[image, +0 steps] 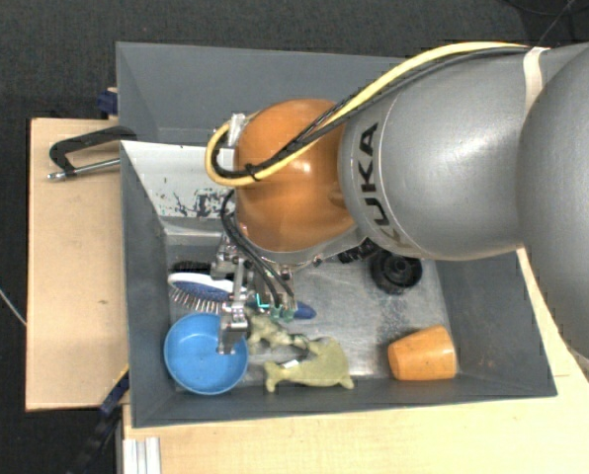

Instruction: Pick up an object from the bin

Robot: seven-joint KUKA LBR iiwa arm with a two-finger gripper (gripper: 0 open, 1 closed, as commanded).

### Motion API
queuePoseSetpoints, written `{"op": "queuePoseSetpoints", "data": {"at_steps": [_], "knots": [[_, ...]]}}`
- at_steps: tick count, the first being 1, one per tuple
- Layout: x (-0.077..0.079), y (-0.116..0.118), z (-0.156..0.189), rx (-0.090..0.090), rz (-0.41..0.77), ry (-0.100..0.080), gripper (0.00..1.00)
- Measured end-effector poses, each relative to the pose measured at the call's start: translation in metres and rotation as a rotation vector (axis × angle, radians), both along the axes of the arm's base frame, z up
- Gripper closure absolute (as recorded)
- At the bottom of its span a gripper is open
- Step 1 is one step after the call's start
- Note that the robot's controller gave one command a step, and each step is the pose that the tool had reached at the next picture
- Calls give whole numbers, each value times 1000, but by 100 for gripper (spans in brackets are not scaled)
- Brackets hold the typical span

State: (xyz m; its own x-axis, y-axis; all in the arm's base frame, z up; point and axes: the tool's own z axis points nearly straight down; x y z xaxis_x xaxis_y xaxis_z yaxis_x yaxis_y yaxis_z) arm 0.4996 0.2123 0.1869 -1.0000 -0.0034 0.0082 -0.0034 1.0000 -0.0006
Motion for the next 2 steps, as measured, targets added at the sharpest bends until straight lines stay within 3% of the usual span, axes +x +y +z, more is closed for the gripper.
{"op": "queuePoseSetpoints", "data": {"at_steps": [1, 2], "knots": [[31, -44, 7, 2, 263, -15, 0], [17, -79, -88, 3, 456, -19, 0]]}}
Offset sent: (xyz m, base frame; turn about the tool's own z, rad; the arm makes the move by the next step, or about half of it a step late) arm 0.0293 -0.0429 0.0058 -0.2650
